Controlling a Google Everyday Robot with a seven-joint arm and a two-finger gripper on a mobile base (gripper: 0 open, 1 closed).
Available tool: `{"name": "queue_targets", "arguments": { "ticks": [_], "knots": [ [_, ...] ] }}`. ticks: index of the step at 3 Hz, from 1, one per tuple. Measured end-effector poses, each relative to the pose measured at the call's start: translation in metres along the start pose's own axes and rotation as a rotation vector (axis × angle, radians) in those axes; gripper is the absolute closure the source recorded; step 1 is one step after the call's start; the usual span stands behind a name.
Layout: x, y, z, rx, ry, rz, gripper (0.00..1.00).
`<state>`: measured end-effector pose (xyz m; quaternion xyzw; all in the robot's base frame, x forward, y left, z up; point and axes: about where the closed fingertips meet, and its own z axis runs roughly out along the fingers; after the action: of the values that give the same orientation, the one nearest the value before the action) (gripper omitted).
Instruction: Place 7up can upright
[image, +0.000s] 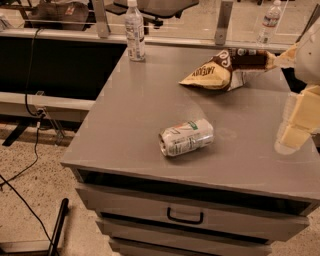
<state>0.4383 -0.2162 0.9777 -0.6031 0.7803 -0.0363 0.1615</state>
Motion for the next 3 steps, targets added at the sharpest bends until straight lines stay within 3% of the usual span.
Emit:
{"name": "queue_targets", "arguments": {
  "ticks": [1,2,3],
  "knots": [
    [-0.001,0.000,-0.001,0.003,0.000,-0.002,0.00],
    [-0.015,0.001,0.010,0.004,-0.002,-0.068,0.00],
    [-0.039,0.005,0.029,0.001,0.008,-0.185,0.00]
  ]
}}
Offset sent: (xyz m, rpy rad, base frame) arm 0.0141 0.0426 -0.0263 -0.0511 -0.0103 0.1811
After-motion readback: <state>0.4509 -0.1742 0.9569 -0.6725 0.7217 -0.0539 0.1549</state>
